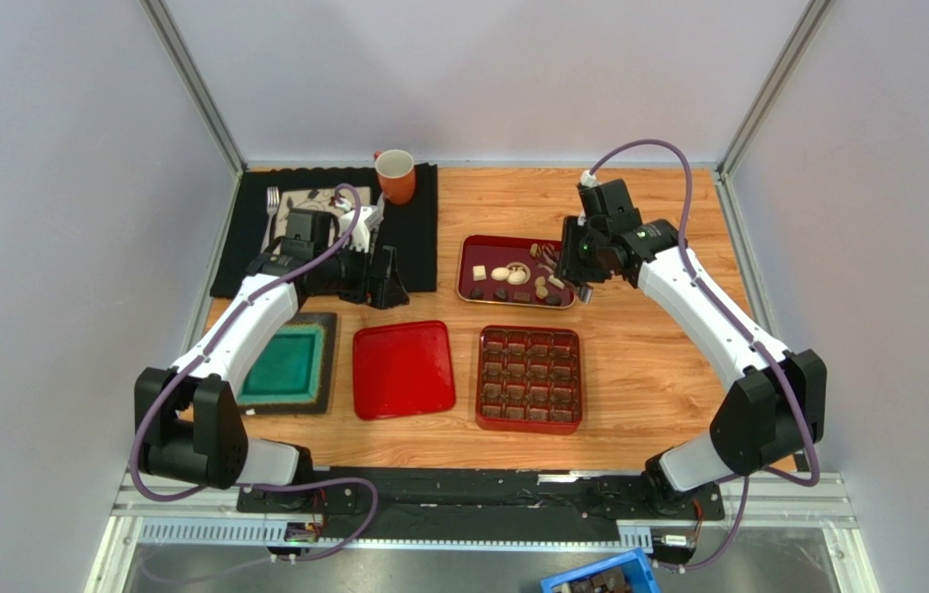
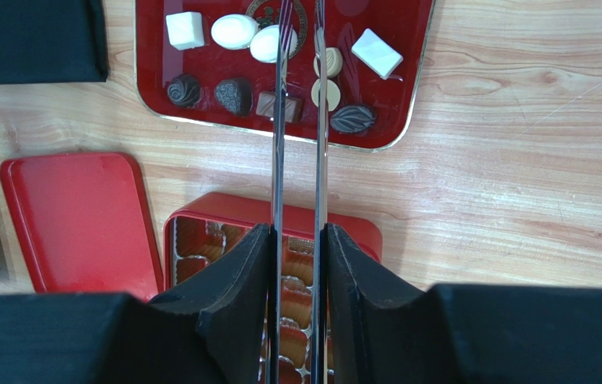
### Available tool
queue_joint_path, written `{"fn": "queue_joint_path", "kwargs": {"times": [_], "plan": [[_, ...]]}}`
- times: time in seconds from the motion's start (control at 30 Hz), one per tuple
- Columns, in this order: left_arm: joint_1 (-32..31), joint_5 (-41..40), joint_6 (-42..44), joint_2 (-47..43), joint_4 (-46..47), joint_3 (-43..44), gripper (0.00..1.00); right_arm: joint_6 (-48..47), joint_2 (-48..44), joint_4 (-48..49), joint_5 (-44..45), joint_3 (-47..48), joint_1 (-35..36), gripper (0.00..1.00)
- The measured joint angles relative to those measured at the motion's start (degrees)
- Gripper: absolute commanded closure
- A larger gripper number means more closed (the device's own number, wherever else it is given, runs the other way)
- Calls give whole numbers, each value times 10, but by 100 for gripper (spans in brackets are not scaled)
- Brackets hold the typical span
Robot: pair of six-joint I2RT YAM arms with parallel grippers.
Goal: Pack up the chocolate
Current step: Pick up the fake chocolate from the plate.
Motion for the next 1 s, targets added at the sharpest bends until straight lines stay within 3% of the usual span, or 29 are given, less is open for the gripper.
{"fn": "queue_joint_path", "kwargs": {"times": [0.37, 0.83, 1.0], "plan": [[1, 0, 0, 0, -1, 0, 1, 0, 28, -6, -2, -23, 2, 53], [2, 0, 0, 0, -2, 0, 1, 0, 30, -9, -5, -29, 5, 60], [2, 0, 0, 0, -2, 0, 1, 0, 30, -10, -5, -41, 7, 58]]}}
